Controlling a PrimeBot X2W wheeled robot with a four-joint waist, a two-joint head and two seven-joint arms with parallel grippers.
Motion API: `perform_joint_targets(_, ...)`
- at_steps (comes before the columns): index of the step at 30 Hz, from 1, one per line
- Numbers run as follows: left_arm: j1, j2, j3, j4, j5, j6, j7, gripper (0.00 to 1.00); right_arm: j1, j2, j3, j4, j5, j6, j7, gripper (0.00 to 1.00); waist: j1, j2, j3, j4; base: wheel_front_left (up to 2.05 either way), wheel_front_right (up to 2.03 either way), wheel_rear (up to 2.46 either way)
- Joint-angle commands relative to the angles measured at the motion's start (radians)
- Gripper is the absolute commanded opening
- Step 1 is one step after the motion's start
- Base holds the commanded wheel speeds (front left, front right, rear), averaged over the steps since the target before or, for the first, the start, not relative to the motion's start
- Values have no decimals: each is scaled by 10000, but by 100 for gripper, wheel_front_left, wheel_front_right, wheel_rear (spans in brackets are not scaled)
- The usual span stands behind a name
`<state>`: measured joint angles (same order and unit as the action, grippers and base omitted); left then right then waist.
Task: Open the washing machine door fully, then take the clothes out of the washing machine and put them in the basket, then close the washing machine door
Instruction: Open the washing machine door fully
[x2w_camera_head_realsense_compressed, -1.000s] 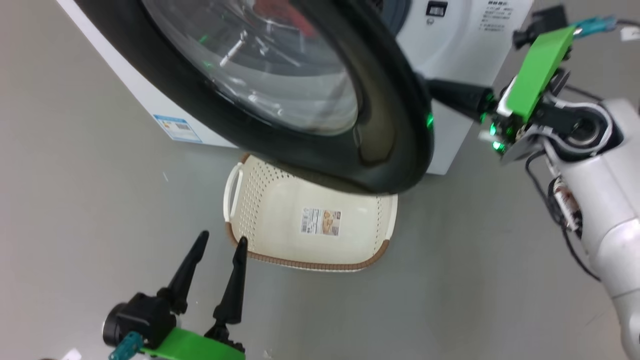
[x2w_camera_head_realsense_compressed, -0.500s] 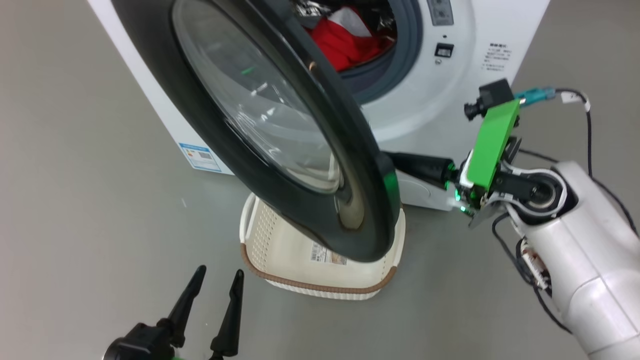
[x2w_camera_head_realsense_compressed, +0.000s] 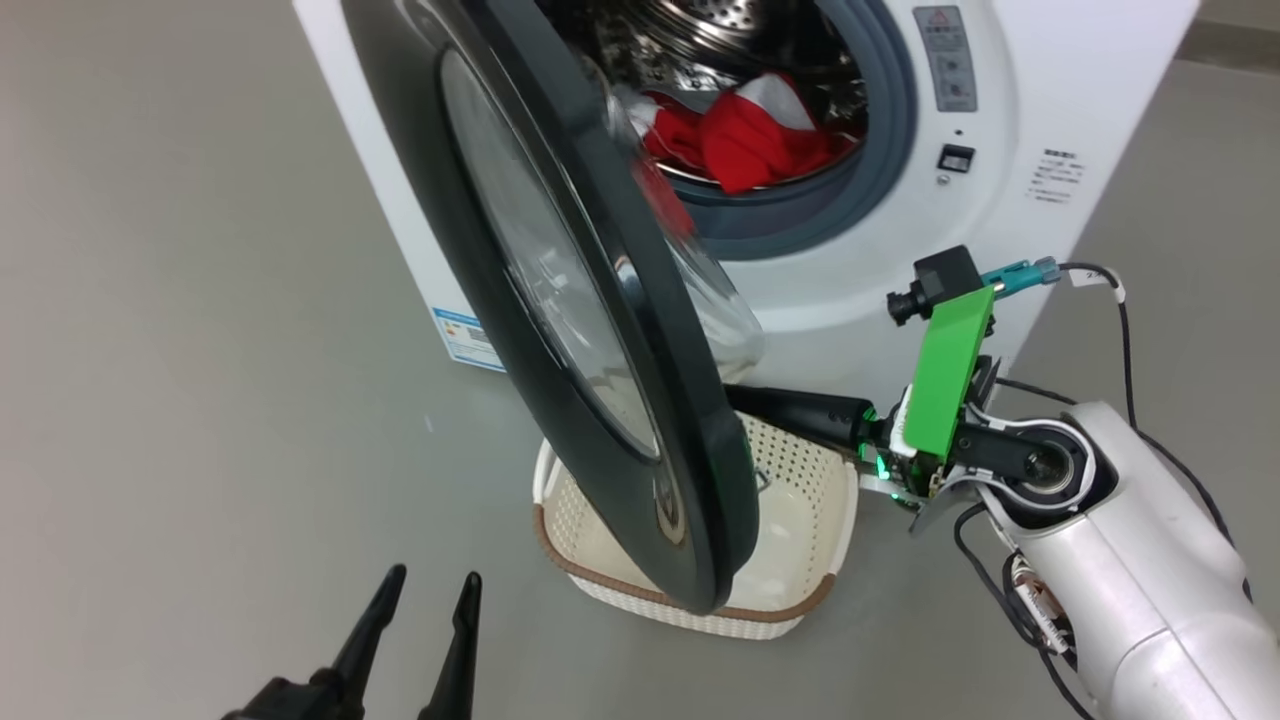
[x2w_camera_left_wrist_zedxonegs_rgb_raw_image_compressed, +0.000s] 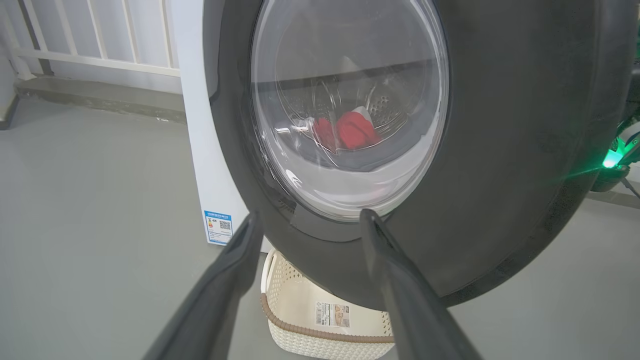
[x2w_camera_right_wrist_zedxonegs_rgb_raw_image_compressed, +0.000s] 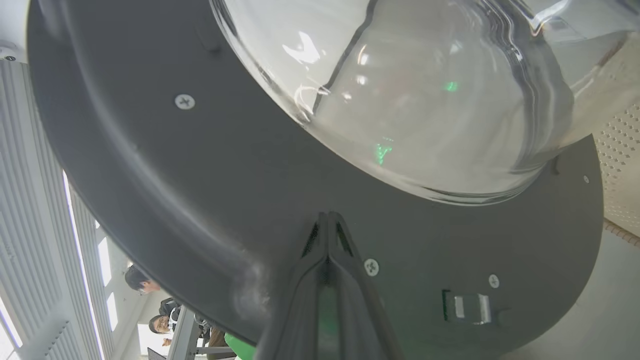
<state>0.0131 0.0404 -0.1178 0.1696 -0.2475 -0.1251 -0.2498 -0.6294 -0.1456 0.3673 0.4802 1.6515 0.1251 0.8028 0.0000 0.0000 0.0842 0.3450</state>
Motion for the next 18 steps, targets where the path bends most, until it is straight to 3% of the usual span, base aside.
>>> perform_joint_targets(1, -21, 99, 366, -264, 65, -51, -120, 100, 63, 302, 134, -382, -98, 56, 76, 0, 0, 0, -127, 205, 0, 0, 0)
perform_joint_targets(18, 35, 99, 423, -269, 53, 116, -120, 100, 472, 787, 585, -760, -203, 56, 79, 0, 0, 0, -252, 959, 0, 0, 0)
